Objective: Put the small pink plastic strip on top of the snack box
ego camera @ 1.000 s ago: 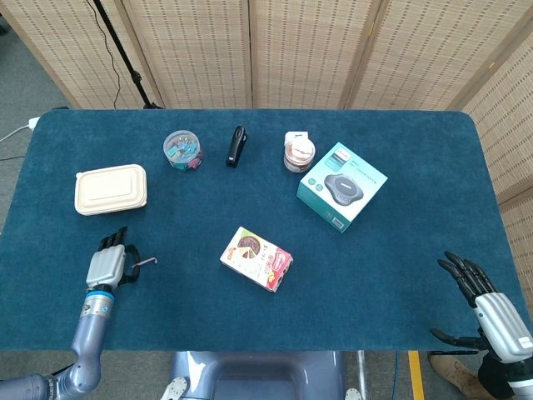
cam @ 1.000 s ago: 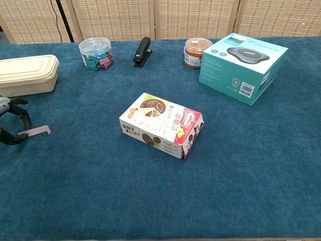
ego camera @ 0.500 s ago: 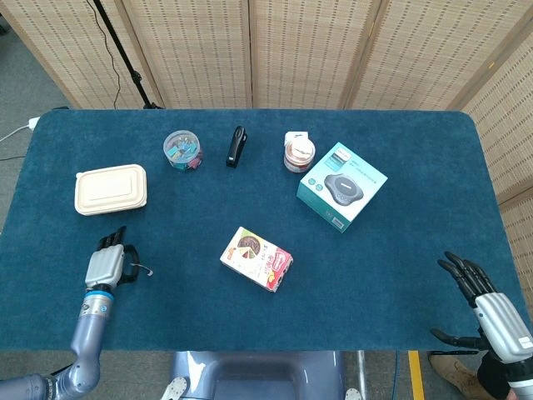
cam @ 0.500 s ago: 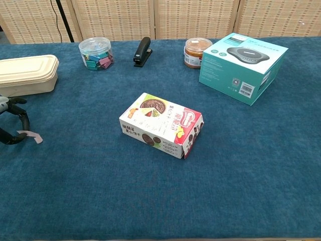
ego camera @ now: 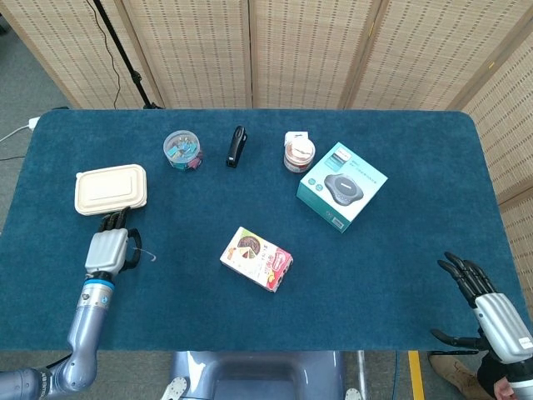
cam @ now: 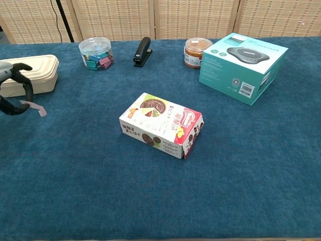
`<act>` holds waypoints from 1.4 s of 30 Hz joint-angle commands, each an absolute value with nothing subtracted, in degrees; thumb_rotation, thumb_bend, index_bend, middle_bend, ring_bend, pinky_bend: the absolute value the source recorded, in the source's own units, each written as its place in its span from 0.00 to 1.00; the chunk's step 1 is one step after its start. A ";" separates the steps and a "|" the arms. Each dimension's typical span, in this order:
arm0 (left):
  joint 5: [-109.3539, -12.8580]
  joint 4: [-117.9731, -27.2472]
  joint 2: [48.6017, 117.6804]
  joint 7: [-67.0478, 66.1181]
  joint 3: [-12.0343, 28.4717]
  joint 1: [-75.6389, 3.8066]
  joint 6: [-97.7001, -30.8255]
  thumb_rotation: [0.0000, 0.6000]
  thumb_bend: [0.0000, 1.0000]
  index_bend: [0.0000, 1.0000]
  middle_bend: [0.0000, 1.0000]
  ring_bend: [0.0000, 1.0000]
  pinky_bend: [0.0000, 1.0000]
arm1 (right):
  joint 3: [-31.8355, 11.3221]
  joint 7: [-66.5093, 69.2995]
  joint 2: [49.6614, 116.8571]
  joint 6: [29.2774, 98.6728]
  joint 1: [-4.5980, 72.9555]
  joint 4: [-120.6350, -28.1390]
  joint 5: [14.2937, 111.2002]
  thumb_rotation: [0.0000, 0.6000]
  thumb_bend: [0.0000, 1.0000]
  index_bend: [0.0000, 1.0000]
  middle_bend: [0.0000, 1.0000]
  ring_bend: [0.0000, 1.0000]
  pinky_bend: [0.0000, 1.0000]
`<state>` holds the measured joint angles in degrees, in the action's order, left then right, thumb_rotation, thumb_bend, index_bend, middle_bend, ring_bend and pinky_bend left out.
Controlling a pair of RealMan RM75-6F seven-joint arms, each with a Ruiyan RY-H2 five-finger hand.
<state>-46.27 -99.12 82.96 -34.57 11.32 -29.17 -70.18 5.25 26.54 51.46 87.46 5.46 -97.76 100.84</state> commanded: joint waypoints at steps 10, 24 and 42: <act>-46.82 -101.50 82.36 -47.28 14.23 -40.56 -67.15 1.00 0.44 0.62 0.00 0.00 0.00 | 5.12 27.38 51.34 87.26 5.58 -97.37 100.43 1.00 0.00 0.00 0.00 0.00 0.00; -35.63 -102.46 83.74 -53.98 15.48 -50.75 -62.38 1.00 0.45 0.63 0.00 0.00 0.00 | 4.97 28.18 51.27 86.89 5.80 -97.05 100.11 1.00 0.00 0.00 0.00 0.00 0.00; -28.26 -101.28 89.00 -61.31 13.43 -60.05 -65.95 1.00 0.45 0.63 0.00 0.00 0.00 | 5.01 29.28 51.10 86.92 5.90 -96.68 100.21 1.00 0.00 0.00 0.00 0.00 0.00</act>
<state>-28.63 -101.40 88.66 -60.91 13.49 -59.59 -65.74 5.01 29.28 51.11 86.92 5.89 -96.68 100.21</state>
